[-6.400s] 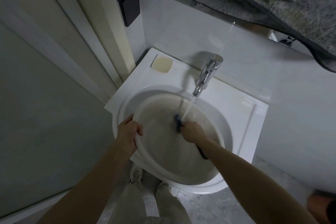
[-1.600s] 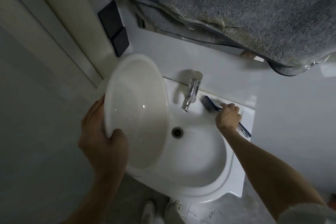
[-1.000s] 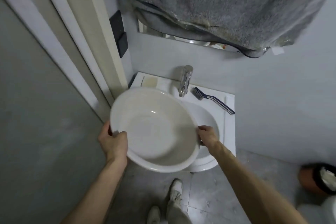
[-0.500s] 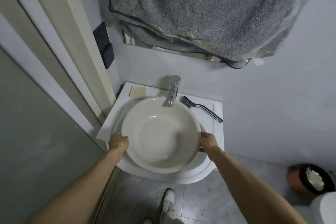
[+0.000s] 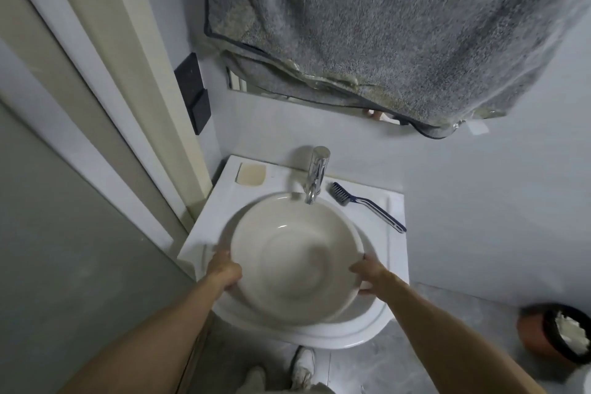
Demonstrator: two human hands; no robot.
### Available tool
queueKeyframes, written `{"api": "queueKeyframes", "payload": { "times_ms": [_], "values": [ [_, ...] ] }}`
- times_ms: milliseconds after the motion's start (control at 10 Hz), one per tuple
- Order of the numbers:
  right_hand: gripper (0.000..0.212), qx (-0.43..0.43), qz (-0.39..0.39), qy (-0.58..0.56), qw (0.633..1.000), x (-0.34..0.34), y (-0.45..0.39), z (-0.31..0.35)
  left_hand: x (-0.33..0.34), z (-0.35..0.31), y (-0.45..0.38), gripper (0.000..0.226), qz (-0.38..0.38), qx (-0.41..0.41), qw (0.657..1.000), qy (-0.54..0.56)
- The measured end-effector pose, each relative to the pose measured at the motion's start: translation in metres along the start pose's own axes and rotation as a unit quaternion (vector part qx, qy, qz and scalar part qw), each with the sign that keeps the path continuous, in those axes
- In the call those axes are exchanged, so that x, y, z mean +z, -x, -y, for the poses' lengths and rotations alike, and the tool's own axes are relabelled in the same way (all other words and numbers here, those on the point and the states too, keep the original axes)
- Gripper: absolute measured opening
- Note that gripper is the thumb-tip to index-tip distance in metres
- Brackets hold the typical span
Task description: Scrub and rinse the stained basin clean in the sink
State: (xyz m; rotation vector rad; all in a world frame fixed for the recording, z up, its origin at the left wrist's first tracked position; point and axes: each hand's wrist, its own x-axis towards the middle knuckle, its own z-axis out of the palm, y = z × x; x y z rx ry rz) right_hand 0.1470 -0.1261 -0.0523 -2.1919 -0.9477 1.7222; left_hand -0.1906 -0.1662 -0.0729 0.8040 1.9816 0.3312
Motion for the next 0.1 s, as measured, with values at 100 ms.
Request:
{"api": "queueKeyframes", "payload": {
  "times_ms": [100],
  "values": [
    [0.023,-0.048,-0.101,0.119,0.987,0.0045,0.0028,0.0249,-0.0124,-0.0204,-0.0034,0.047,-0.030,0.015,0.997,-0.063]
  ]
}}
